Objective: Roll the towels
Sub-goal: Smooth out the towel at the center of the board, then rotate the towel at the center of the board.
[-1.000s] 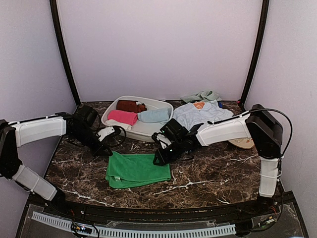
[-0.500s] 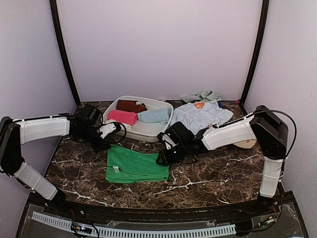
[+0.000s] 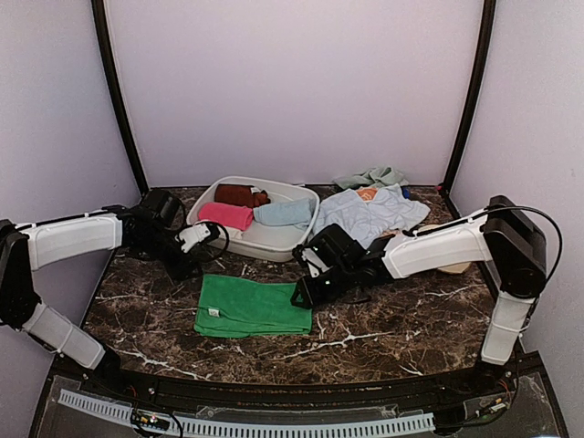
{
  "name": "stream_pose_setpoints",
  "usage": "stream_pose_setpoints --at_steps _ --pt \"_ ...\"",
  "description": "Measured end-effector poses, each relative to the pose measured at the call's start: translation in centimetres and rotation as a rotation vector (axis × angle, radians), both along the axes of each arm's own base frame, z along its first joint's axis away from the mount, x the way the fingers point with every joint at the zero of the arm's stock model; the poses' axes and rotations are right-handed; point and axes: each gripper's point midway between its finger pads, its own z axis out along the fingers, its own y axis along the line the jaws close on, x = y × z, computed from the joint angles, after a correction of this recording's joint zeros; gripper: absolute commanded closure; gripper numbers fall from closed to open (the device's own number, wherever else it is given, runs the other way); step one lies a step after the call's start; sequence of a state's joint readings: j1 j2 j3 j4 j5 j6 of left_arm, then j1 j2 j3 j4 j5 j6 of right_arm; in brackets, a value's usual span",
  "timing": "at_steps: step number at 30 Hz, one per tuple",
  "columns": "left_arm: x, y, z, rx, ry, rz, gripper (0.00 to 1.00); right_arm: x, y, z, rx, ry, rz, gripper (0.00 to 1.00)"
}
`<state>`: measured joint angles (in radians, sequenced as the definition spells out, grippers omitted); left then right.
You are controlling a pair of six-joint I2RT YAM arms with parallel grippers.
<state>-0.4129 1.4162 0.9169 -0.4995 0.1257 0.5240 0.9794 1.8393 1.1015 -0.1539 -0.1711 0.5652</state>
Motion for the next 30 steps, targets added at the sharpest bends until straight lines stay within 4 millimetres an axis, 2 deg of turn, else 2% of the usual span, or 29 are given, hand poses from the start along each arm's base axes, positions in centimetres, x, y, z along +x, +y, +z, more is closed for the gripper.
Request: stream_pose_setpoints --at_steps 2,5,7,9,12,14,17,21,23,24,25,26,30 --pt "0.0 -0.9 1.6 -0.036 -0.022 -0.021 0.50 0.0 0.2 0.6 0.008 -0.002 0.009 0.69" --pt "-1.4 -2.9 2.0 -0.060 -0.026 -0.095 0.50 0.1 0.6 0.8 0.019 -0.001 0.016 0.71" --pt "-3.4 -4.5 0.5 -0.047 0.004 -0.165 0.51 0.3 0.8 0.4 0.018 0.016 0.016 0.73" --pt "-5.6 -5.3 -1.9 -0.009 0.065 -0.223 0.52 0.6 1.1 -0.7 0.007 0.033 0.016 0.74" --pt "-7.5 -4.8 -5.5 0.072 0.148 -0.251 0.53 0.3 0.7 -2.5 -0.017 0.064 0.011 0.75" --pt "-7.8 -4.1 -7.0 0.113 0.165 -0.248 0.53 0.1 0.6 -2.4 -0.004 0.066 0.005 0.75" --pt "-6.9 -4.0 -7.0 0.132 0.110 -0.258 0.52 -1.3 0.6 -2.5 0.007 0.072 0.009 0.75" --pt "-4.9 -3.6 -6.8 0.164 -0.003 -0.252 0.48 -5.0 2.0 -2.5 0.011 0.093 0.061 0.75" --pt "-3.1 -3.0 -6.5 0.190 -0.080 -0.231 0.46 -7.3 3.1 -2.4 0.013 0.105 0.101 0.74" --pt "-2.0 -2.5 -6.3 0.204 -0.118 -0.210 0.45 -7.6 3.5 -2.1 0.021 0.110 0.104 0.72" --pt "-0.3 -1.5 -5.9 0.230 -0.167 -0.172 0.44 -9.3 4.5 -2.2 0.019 0.116 0.141 0.69" --pt "0.2 -1.2 -5.8 0.237 -0.180 -0.162 0.42 -10.1 5.4 -2.0 0.024 0.118 0.160 0.66" --pt "3.7 1.3 -3.8 0.287 -0.249 -0.087 0.38 -11.5 7.4 -0.4 0.029 0.102 0.202 0.60"
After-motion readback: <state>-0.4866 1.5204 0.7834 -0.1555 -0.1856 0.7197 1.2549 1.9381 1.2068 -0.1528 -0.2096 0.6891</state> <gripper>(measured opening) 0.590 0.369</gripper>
